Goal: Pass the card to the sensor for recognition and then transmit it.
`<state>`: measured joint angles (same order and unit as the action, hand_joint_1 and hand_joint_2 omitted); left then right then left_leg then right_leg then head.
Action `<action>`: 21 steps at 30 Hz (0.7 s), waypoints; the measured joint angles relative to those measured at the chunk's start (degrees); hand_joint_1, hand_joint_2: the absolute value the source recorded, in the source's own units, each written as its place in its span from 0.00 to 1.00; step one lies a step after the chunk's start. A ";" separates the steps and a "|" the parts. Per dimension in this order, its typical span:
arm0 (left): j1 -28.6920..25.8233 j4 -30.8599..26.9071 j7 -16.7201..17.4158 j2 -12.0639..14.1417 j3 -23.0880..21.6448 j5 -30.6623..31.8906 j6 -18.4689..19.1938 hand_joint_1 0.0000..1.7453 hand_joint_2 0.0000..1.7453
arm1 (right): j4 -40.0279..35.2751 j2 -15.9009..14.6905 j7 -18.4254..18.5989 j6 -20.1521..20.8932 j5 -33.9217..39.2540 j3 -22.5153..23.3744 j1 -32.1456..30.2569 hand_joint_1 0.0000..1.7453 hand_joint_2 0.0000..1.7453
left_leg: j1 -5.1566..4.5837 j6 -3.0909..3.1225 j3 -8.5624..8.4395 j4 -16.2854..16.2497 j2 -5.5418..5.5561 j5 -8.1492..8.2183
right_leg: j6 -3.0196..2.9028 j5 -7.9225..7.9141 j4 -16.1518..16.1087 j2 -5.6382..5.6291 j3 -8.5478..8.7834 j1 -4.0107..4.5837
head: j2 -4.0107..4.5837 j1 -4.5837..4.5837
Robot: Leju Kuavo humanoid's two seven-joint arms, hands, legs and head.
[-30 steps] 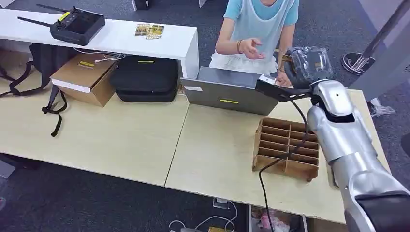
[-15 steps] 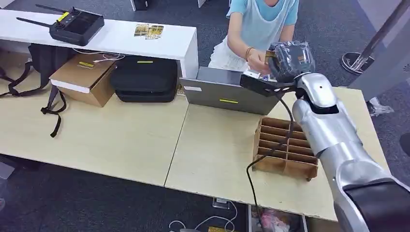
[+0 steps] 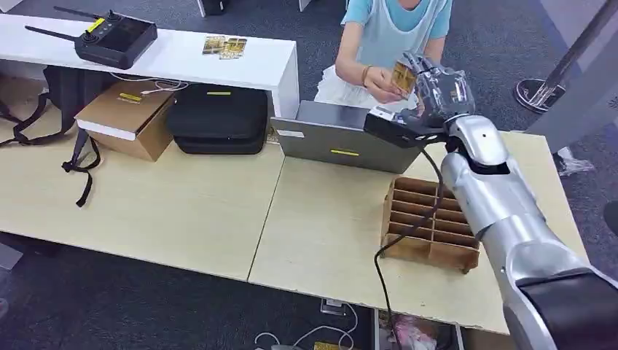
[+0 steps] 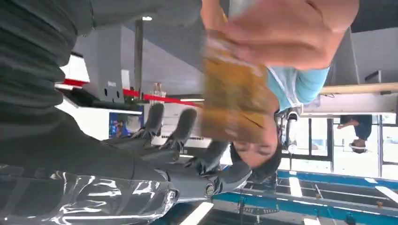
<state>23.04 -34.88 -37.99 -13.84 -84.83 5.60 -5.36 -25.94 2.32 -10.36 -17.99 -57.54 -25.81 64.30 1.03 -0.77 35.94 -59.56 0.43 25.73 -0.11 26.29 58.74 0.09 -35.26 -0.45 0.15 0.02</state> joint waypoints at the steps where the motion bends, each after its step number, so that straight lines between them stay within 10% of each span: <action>1: -0.03 -0.02 0.00 0.13 0.00 0.00 0.00 0.00 0.00 | -0.02 0.00 -0.46 -0.17 1.42 0.50 0.06 0.00 1.00 | 0.00 0.00 0.00 0.00 0.00 0.00 | 0.00 0.00 0.00 0.01 0.00 0.00 | 0.00 0.00; 9: -0.82 -0.98 -0.57 1.68 0.02 0.11 -2.36 0.00 0.00 | -1.97 -0.04 -7.52 1.08 18.25 9.03 0.14 0.00 1.00 | 0.00 0.00 -0.01 0.00 0.01 0.00 | 0.00 0.00 0.00 0.02 -0.02 0.00 | 0.00 0.00; 21: -0.81 -0.57 -0.90 1.62 0.02 1.51 -2.38 0.00 0.00 | -11.99 -5.17 -15.97 28.11 48.76 25.30 -10.92 0.00 1.00 | 0.00 0.01 0.00 -0.02 0.23 0.01 | 0.01 0.01 -0.07 0.21 0.03 0.00 | 0.00 0.00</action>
<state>22.23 -35.45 -38.88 -12.22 -84.80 7.10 -7.74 -37.93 -2.86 -26.34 10.13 -8.78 -0.51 53.38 1.03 -0.76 35.94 -59.58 0.66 25.74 -0.09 26.30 58.67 0.30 -35.23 -0.45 0.15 0.02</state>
